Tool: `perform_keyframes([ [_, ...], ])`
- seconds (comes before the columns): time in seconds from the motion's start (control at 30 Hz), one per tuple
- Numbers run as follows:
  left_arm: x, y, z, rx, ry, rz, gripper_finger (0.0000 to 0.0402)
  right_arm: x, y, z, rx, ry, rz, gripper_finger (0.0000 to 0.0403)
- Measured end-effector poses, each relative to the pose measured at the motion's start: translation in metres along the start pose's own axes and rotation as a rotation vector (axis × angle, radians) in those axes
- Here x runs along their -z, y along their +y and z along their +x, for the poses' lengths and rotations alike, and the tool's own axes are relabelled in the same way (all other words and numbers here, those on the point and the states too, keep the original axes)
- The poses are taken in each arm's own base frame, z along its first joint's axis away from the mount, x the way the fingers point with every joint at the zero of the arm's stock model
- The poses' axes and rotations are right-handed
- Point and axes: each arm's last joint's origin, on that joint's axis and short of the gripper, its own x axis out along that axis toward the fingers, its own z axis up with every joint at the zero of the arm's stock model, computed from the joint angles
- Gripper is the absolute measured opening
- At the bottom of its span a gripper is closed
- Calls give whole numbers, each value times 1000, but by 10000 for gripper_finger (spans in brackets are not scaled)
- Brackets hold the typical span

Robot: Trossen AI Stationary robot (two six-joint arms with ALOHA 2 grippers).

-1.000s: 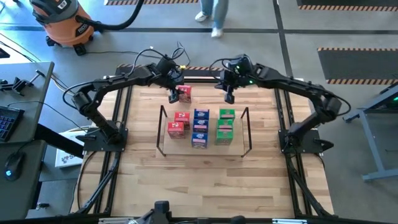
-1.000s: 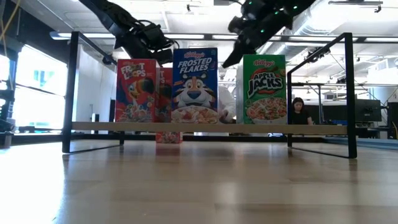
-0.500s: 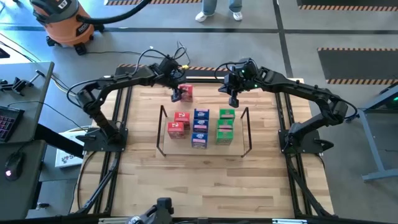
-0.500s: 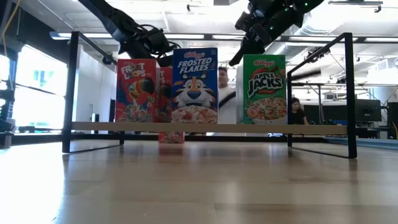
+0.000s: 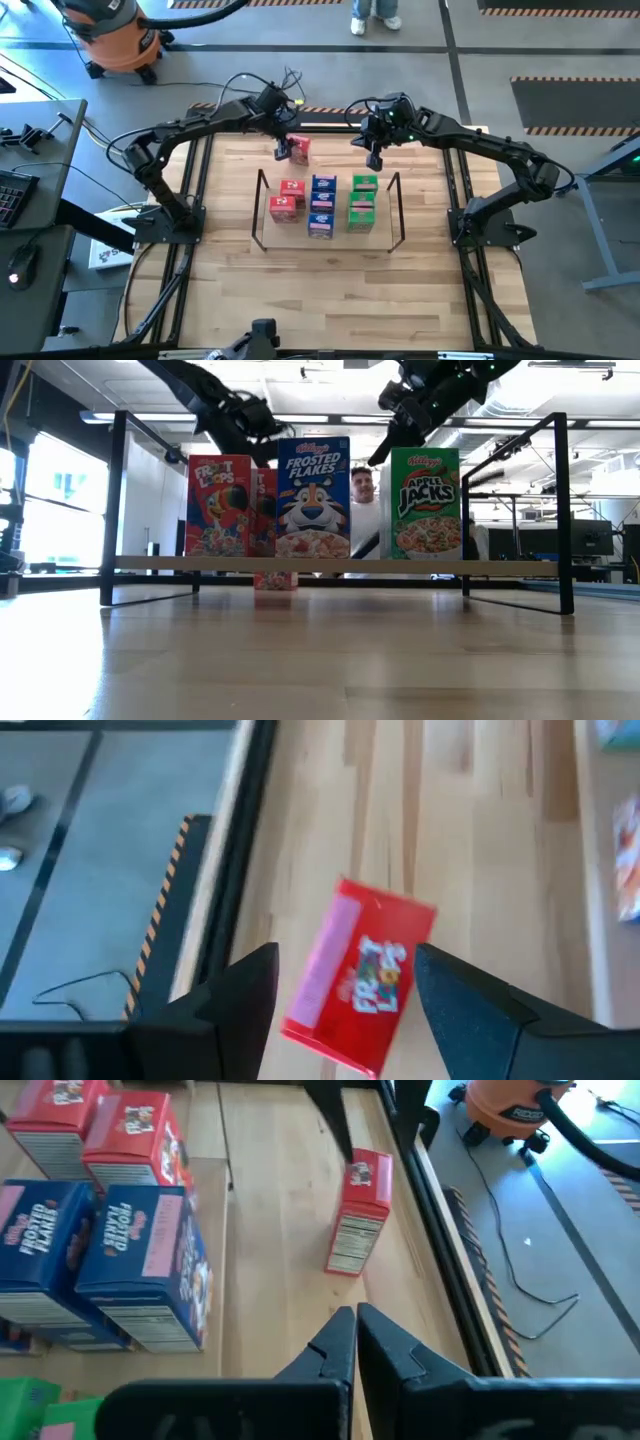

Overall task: Stack cereal on shelf
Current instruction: Put the red cereal box on the shelf aligned with the other red cereal boxes

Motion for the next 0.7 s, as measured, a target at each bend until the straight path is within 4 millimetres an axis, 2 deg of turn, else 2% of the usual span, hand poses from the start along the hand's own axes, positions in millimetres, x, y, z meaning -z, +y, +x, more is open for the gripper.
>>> perform_keyframes([
  [0.1, -8, 0, -19, 10, -39, -55, 202, 0, -1, 0, 10, 6, -2, 0],
  [0.23, -5, -8, -46, 43, -94, -120, 146, 3, -2, -1, 15, 24, -5, 0],
  [0.33, 4, -12, -67, -46, -102, -181, 97, 3, -2, -1, 14, 29, -17, 0],
  [0.4, 8, -11, -73, -155, -77, -265, 67, 3, -2, -1, 13, 28, -32, 0],
  [0.53, 15, -14, -65, -191, -28, -352, 29, 1, -2, -1, 12, 10, -61, 0],
  [0.7, 19, -25, -37, -120, 88, -277, 32, 0, -2, -1, 14, 3, -61, 0],
])
